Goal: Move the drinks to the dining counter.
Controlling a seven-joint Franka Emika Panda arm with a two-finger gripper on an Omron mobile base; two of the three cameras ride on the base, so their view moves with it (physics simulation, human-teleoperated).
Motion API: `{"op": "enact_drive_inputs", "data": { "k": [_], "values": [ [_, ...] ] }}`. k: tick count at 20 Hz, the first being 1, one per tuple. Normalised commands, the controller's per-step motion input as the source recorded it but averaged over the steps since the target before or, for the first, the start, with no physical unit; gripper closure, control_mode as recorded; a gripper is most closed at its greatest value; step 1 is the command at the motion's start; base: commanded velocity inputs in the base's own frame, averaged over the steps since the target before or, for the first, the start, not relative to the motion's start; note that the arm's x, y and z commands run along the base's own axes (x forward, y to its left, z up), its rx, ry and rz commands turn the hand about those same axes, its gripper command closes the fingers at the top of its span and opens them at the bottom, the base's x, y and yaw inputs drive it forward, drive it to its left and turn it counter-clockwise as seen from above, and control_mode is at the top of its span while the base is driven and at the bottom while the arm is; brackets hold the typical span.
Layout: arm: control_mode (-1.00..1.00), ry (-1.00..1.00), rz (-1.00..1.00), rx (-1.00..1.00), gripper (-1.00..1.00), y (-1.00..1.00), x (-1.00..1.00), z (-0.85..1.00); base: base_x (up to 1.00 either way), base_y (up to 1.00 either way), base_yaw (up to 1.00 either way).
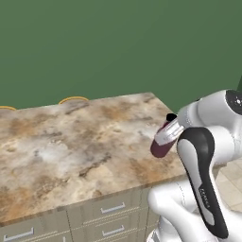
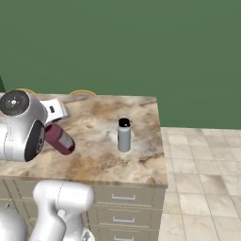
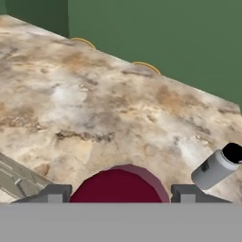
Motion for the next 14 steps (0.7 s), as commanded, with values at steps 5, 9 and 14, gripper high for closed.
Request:
{"op": "enact_drive_inputs", "data": {
  "k": [5, 9, 14],
  "values": [
    [-1.0, 0.0, -0.18, 0.0, 1.0, -0.17, 0.4, -0.08, 0.0, 0.0, 0.0],
    [-1.0, 0.03, -0.16, 0.05, 1.0, -0.04, 0.4, -0.2, 0.0, 0.0, 0.0],
    [-1.0, 0.05, -0.12, 0.17, 1.0, -0.09, 0.38, -0.29, 0.0, 0.0, 0.0]
  ]
}}
